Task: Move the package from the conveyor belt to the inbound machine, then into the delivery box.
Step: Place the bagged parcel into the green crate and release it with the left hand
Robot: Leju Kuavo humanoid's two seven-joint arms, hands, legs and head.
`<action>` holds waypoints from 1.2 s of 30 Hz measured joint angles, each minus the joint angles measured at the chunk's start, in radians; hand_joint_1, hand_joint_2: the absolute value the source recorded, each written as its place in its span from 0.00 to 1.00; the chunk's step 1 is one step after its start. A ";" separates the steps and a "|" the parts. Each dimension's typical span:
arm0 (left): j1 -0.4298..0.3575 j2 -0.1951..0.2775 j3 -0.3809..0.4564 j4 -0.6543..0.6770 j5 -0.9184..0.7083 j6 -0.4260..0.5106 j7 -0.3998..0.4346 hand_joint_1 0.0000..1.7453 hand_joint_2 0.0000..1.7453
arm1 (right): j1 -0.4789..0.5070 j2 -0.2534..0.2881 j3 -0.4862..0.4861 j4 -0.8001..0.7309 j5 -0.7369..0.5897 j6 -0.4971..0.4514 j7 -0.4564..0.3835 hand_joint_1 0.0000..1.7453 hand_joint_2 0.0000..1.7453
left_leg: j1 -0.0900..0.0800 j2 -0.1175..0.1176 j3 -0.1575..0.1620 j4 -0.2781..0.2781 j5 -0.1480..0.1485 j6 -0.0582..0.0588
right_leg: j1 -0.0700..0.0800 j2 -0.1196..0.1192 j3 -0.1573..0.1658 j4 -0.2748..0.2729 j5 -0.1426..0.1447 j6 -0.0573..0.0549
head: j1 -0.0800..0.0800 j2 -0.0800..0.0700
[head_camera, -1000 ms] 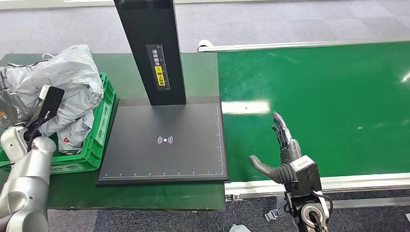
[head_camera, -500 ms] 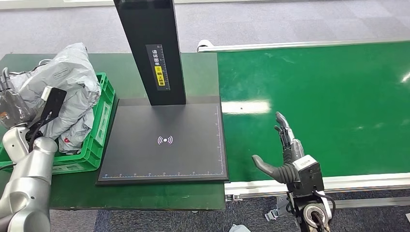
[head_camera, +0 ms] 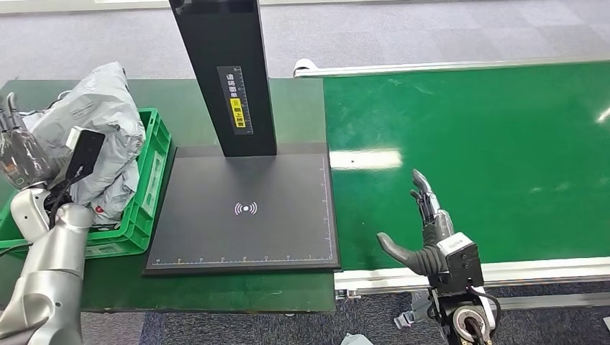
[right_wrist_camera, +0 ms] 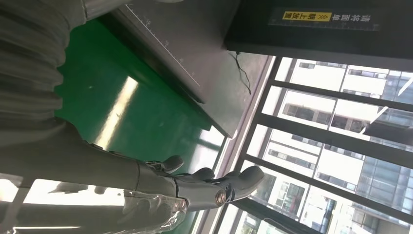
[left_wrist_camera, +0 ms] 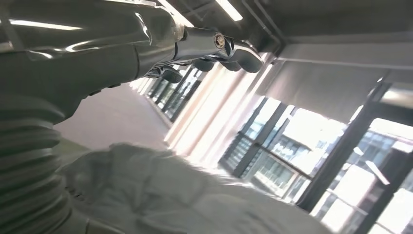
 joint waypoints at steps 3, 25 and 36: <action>0.029 -0.012 -0.035 -0.085 0.004 -0.003 0.009 0.00 1.00 | 0.002 0.000 -0.001 0.000 0.003 0.000 0.000 0.00 1.00 | 0.000 0.000 0.000 0.000 0.000 0.000 | 0.000 0.000 0.000 0.000 0.000 0.000 | 0.000 0.000; 0.246 -0.121 -0.264 -0.500 0.446 -0.285 -0.122 0.00 1.00 | 0.007 0.019 -0.033 0.000 0.037 -0.002 -0.004 0.00 1.00 | 0.000 0.000 0.000 0.000 0.000 0.000 | 0.000 0.000 0.000 0.000 0.000 0.000 | 0.000 0.000; 0.474 -0.204 -0.394 -0.475 0.919 -0.676 -0.248 0.00 1.00 | -0.039 0.018 -0.011 0.017 0.016 0.050 0.002 0.00 1.00 | 0.000 0.000 -0.001 0.000 -0.001 0.000 | 0.000 0.001 0.000 0.000 0.000 0.000 | 0.000 0.000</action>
